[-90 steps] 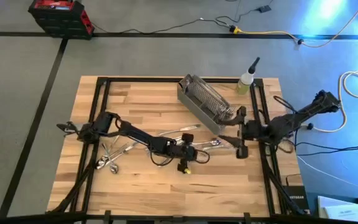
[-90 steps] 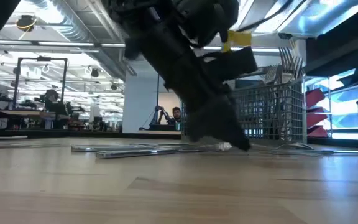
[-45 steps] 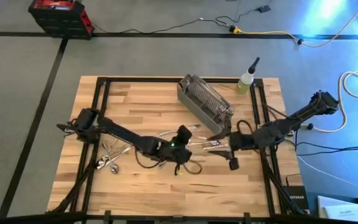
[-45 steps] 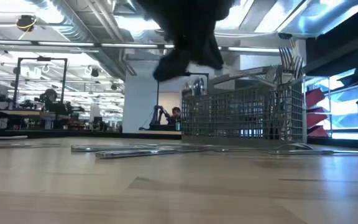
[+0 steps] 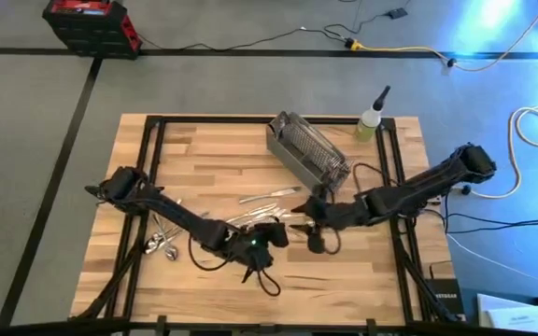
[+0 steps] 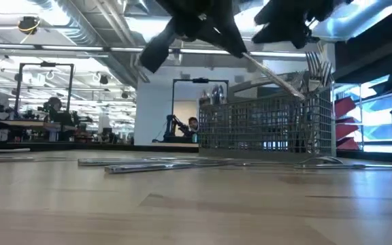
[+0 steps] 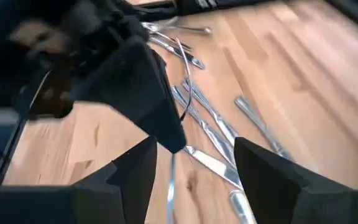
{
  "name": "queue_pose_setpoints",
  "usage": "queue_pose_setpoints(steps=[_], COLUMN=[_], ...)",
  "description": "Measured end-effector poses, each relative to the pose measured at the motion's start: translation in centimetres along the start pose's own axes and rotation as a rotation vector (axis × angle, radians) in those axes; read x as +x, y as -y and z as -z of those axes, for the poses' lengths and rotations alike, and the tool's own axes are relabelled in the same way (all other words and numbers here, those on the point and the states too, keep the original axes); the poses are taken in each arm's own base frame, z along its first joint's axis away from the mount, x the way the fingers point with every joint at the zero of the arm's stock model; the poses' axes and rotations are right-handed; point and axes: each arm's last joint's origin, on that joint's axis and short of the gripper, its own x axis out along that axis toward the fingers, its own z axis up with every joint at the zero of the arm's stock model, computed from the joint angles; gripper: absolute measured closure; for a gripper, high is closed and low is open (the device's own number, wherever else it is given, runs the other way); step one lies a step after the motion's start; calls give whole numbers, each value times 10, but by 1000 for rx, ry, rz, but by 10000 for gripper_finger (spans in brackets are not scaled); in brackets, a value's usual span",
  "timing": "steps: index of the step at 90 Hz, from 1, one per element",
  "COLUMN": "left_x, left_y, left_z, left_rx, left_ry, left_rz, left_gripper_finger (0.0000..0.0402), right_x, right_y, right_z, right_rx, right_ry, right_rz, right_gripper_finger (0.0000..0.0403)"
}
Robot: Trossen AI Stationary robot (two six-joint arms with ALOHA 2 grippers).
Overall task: Sort silverware
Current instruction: Put the silver fork into the gray silverware organizer
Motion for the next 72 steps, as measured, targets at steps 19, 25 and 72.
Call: queue_pose_setpoints(steps=[19, 25, 72], left_x=[4, 4, 7], left_y=[0, -1, -1], left_z=[4, 5, 7], left_rx=[11, 9, -6], left_ry=[-40, -43, -41], left_rz=[2, 1, 6], left_gripper_finger=[401, 401, 401], right_x=[20, 22, 25], right_y=[-2, -2, -2], right_z=[12, 14, 15], right_rx=[47, 45, 27], right_ry=[-86, -95, -79], right_rz=[39, 43, 72], right_gripper_finger=[205, 205, 302])
